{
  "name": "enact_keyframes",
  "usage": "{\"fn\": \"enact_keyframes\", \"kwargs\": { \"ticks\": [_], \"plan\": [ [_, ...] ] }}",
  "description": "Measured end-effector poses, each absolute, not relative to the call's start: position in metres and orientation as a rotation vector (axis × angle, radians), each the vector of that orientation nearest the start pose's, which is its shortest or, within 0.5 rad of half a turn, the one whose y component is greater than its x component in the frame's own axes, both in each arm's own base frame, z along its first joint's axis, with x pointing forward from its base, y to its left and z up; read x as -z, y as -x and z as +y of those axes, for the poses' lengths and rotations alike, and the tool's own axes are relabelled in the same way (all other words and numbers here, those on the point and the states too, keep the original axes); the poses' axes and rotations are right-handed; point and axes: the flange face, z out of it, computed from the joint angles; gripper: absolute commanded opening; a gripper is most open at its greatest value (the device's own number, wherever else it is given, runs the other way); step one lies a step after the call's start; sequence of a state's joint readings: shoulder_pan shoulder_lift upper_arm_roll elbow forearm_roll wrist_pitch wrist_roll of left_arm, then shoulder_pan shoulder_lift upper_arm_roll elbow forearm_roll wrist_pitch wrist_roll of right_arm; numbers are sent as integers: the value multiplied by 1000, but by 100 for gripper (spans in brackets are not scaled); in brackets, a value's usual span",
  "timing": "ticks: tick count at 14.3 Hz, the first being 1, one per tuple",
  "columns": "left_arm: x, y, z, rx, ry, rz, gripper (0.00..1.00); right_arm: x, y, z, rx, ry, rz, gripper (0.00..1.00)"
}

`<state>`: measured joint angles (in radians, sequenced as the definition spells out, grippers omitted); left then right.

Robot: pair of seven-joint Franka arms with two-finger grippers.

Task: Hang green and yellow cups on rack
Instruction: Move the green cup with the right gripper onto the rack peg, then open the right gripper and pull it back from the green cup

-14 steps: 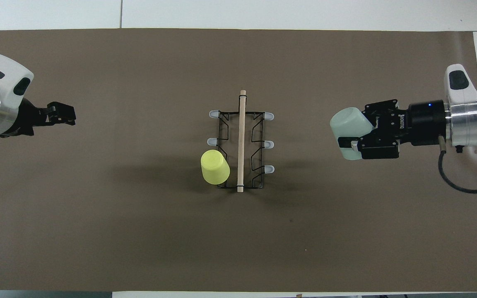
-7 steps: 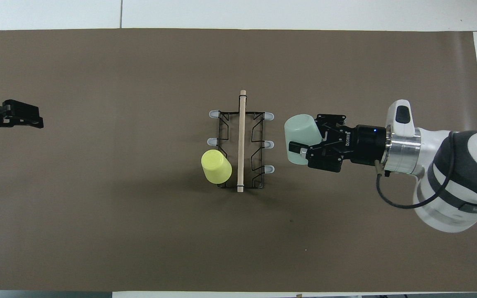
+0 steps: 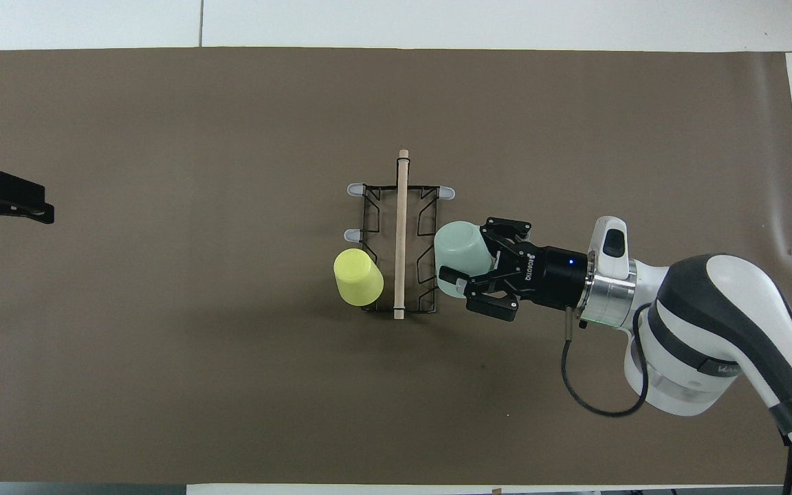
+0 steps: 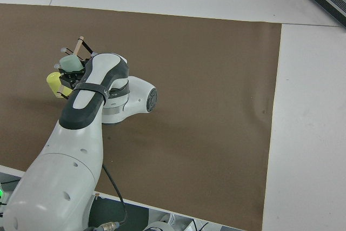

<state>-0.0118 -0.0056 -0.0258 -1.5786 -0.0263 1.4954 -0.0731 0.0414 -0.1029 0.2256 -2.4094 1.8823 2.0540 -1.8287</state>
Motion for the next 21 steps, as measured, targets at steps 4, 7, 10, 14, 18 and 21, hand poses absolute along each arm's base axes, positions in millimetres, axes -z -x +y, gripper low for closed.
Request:
{"fn": "enact_keyframes", "kwargs": {
  "ticks": [4, 7, 10, 14, 18, 21],
  "plan": [
    [-612, -541, -24, -169, 3157, -46, 100, -351, -452, 178, 1048, 1666, -687, 0],
    [-610, -540, -24, -179, 3156, -46, 100, -330, -444, 190, 1081, 1636, -678, 0],
    [-610, -539, -24, -180, 3156, -43, 100, -323, -441, 197, 1064, 1637, -688, 0],
    [-609, -539, -24, -177, 3153, -39, 100, -312, -440, 197, 1076, 1643, -699, 0],
    [-611, -542, -23, -134, 3144, -36, 100, -281, -436, 199, 1075, 1652, -705, 0],
    [-614, -546, -23, -79, 3141, -33, 100, -269, -429, 197, 1067, 1664, -716, 0]
  ]
}}
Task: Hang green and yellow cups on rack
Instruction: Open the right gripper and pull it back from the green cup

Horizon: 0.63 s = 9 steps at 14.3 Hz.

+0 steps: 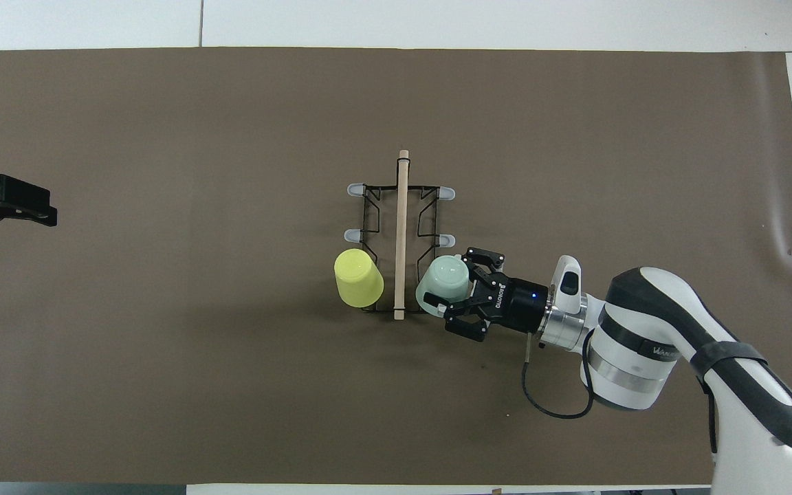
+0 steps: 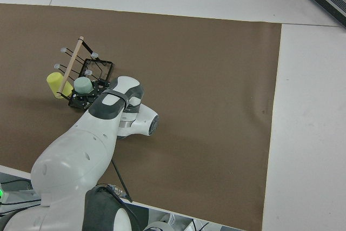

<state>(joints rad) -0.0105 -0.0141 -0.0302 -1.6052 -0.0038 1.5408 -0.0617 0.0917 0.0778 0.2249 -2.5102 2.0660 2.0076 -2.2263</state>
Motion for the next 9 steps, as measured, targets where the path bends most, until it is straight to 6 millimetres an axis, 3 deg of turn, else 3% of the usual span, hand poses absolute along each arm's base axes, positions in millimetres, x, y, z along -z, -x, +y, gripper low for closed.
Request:
{"fn": "enact_keyframes", "kwargs": {
  "ticks": [1, 2, 3, 9],
  "plan": [
    [-614, -546, -23, -74, 3141, -32, 100, -265, -426, 196, 1063, 1668, -719, 5],
    [-614, -546, -23, -70, 3140, -31, 100, -263, -424, 195, 1060, 1672, -718, 56],
    [-614, -547, -23, -67, 3139, -31, 100, -263, -423, 195, 1060, 1673, -716, 100],
    [-615, -547, -23, -55, 3139, -29, 100, -266, -423, 197, 1063, 1658, -720, 100]
  ]
}}
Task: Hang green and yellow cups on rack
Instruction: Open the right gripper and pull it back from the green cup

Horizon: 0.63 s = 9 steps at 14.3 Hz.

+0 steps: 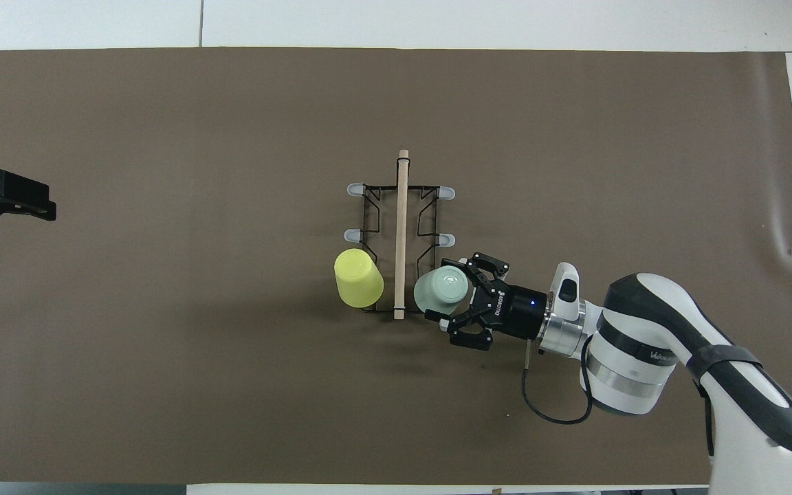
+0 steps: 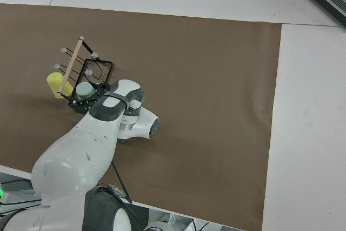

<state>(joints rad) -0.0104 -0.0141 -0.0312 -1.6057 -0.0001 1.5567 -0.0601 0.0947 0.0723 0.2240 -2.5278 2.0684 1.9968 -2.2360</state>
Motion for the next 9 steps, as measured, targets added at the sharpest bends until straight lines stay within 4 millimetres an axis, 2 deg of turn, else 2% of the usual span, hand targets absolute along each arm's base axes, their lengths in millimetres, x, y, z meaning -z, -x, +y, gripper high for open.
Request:
{"fn": "enact_keyframes", "kwargs": {
  "ticks": [2, 4, 9],
  "plan": [
    [-614, -547, -22, -57, 3138, -31, 100, -278, -429, 187, 1094, 1635, -713, 100],
    [-614, -547, -22, -59, 3138, -32, 100, -292, -438, 157, 1089, 1623, -730, 100],
    [-613, -547, -22, -62, 3138, -33, 100, -313, -456, 42, 1000, 1639, -881, 100]
  ]
}}
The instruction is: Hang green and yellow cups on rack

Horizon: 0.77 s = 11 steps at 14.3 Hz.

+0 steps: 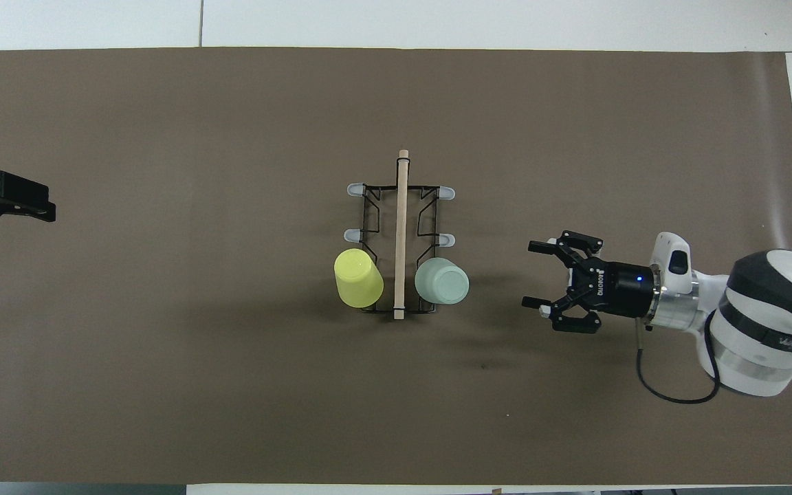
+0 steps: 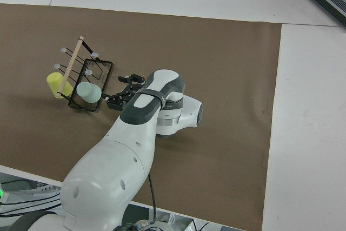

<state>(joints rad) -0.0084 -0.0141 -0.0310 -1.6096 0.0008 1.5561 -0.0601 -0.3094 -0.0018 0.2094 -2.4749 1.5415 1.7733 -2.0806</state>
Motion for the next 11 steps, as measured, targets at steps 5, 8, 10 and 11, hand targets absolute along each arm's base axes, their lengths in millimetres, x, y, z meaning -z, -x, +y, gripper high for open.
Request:
{"fn": "enact_keyframes", "kwargs": {
  "ticks": [5, 8, 10, 11],
  "plan": [
    [-613, -547, -22, -62, 3138, -33, 100, -352, -486, -70, 811, 1776, -1079, 100],
    [-613, -547, -21, -61, 3137, -33, 100, -402, -517, -110, 601, 1962, -1212, 100],
    [-613, -547, -21, -61, 3137, -34, 100, -435, -533, -116, 504, 2094, -1163, 100],
    [-613, -547, -21, -61, 3137, -34, 100, -447, -538, -119, 454, 2161, -1118, 100]
  ]
}}
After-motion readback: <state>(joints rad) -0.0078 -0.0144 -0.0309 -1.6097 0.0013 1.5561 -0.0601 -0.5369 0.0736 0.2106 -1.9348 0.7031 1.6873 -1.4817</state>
